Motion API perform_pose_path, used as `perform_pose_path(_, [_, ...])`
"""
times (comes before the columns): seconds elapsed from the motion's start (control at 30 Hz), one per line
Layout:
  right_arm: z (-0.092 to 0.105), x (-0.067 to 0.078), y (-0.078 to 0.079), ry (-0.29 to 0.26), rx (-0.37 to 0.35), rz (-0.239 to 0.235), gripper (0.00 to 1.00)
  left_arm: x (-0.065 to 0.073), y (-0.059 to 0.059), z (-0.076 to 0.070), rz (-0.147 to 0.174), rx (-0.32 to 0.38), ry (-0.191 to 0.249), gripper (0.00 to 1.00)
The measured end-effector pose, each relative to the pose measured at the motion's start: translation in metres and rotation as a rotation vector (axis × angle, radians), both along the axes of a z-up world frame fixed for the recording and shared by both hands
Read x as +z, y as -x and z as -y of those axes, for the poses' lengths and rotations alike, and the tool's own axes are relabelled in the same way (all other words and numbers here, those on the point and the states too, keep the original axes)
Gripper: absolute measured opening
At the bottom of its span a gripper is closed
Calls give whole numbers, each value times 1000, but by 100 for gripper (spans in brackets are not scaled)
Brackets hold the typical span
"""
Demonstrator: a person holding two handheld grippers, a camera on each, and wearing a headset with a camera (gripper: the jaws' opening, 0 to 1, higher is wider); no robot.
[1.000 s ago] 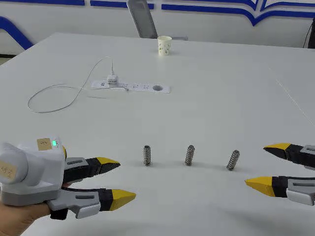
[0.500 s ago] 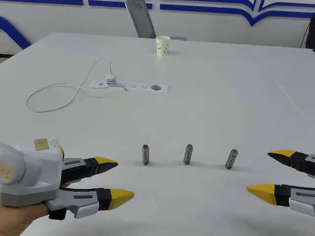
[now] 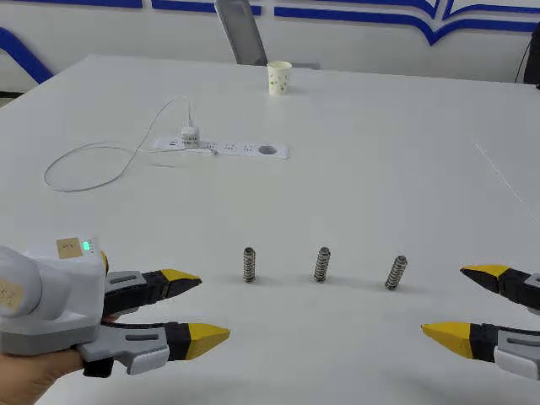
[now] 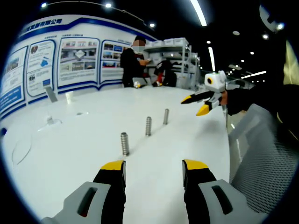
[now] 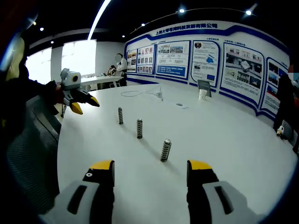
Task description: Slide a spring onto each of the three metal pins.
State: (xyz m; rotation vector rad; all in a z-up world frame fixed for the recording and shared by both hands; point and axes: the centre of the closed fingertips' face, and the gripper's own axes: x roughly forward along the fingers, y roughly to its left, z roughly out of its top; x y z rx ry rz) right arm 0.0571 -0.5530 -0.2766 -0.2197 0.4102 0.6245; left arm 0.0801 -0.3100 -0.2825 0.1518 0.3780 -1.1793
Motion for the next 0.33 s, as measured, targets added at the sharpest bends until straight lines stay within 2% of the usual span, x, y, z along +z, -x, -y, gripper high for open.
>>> perform_pose_path(0.33, [1,-1,2,-15,-16,1,64,0,0,1,-1,4,1,49])
